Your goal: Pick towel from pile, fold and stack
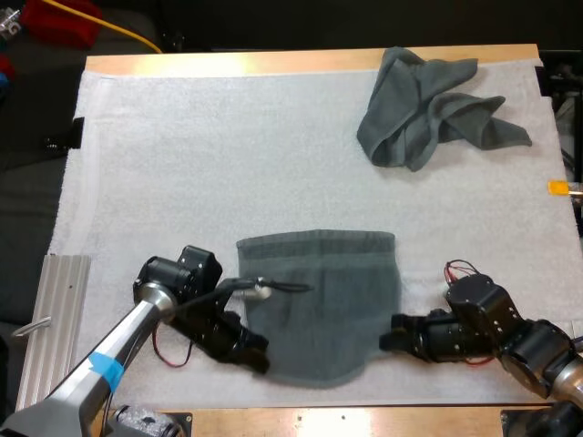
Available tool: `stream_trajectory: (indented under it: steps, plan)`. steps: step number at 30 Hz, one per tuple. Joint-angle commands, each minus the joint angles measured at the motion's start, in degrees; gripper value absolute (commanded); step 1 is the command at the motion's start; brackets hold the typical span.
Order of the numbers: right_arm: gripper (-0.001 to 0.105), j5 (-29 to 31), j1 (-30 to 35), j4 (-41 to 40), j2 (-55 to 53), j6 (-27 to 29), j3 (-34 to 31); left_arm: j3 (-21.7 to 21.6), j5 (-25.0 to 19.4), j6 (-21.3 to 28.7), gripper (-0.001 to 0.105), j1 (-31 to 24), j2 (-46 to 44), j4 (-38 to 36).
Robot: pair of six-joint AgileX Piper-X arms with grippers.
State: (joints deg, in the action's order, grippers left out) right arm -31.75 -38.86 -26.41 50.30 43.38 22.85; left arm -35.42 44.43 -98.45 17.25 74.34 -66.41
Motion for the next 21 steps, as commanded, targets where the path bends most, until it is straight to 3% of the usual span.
stream_trajectory:
  steps: [1,6,12,21]
  plan:
    - [0.001,0.27,0.03,2.06,-0.07,-1.38,0.40,-0.93,1.21,-0.55,0.000,0.07,0.34,0.51]
    - [0.001,1.03,0.03,8.45,3.18,-6.84,0.40,-6.10,1.44,-0.62,0.000,0.07,3.43,0.49]
    - [0.001,1.57,0.03,13.83,8.59,-8.70,0.40,-10.36,1.44,-0.77,0.000,0.07,7.73,0.49]
    - [0.001,3.36,0.03,21.84,13.59,-10.66,0.40,-11.10,1.44,-0.66,0.000,-6.48,9.54,1.91]
